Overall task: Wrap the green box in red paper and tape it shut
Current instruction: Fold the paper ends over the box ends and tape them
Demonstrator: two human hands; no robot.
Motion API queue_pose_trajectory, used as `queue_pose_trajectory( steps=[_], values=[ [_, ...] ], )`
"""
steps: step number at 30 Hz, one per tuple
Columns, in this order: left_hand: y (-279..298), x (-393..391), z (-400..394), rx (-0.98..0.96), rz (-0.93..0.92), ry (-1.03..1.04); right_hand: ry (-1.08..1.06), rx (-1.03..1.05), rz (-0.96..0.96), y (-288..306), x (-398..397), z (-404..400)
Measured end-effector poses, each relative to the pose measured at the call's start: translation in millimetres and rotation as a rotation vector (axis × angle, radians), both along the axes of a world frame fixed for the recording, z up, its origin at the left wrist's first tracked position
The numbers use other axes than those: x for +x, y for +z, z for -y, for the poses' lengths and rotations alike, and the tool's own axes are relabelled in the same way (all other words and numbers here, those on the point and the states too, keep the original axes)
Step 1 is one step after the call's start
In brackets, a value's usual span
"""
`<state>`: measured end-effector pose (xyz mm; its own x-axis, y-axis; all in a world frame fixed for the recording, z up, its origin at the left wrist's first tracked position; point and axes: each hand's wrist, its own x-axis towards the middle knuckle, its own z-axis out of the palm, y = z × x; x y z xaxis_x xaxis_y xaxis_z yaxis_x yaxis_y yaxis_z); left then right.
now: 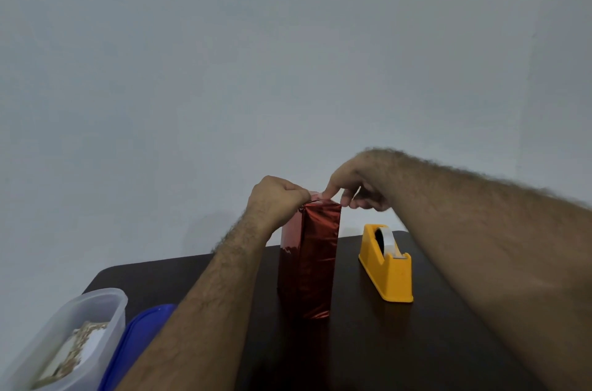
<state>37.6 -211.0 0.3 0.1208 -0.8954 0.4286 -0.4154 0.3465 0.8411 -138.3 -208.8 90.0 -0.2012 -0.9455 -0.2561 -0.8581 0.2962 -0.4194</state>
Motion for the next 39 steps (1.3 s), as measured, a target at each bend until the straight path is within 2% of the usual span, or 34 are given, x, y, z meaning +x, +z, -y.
queue_pose_trajectory(
  steps=[5,8,11,13,15,17,20,25,29,33,36,39],
  values=[
    [-2.1,-2.8,0.8,-0.013,0.007,-0.004,-0.078,0.101,0.192,-18.6,-11.8,6.4],
    [-3.5,0.9,2.9,-0.016,0.006,-0.008,-0.1,-0.05,0.094,-30.9,-17.3,7.1],
    [-3.9,3.5,5.3,-0.02,-0.029,-0.012,-0.038,-0.231,0.226,-38.0,-17.1,14.8],
    [-3.5,1.8,3.8,-0.024,-0.029,-0.016,0.067,-0.203,0.314,-39.6,-8.8,14.7],
    [-4.4,0.8,3.7,-0.023,-0.033,-0.018,0.128,-0.139,0.275,-46.7,0.5,13.8],
    [-5.0,1.9,5.0,-0.023,-0.047,-0.027,0.129,-0.125,0.271,-57.6,3.6,13.2],
    [-5.2,3.3,5.9,-0.019,-0.071,-0.053,0.102,-0.131,0.381,-66.2,3.2,10.9],
    [-5.0,1.8,5.6,-0.023,-0.062,-0.051,0.113,-0.243,0.392,-61.1,3.1,4.8],
    [-5.2,5.2,6.9,-0.021,-0.083,-0.068,0.195,-0.145,0.444,-62.6,0.6,-0.7],
    [-5.1,3.5,3.2,-0.026,-0.085,-0.086,0.142,-0.16,0.485,-64.7,3.4,-9.4],
    [-6.2,2.5,3.8,-0.035,-0.078,-0.081,0.094,-0.248,0.518,-66.4,9.1,-15.5],
    [-9.1,2.7,3.3,-0.054,-0.082,-0.11,-0.01,-0.328,0.652,-74.9,14.0,-14.5]
  ],
)
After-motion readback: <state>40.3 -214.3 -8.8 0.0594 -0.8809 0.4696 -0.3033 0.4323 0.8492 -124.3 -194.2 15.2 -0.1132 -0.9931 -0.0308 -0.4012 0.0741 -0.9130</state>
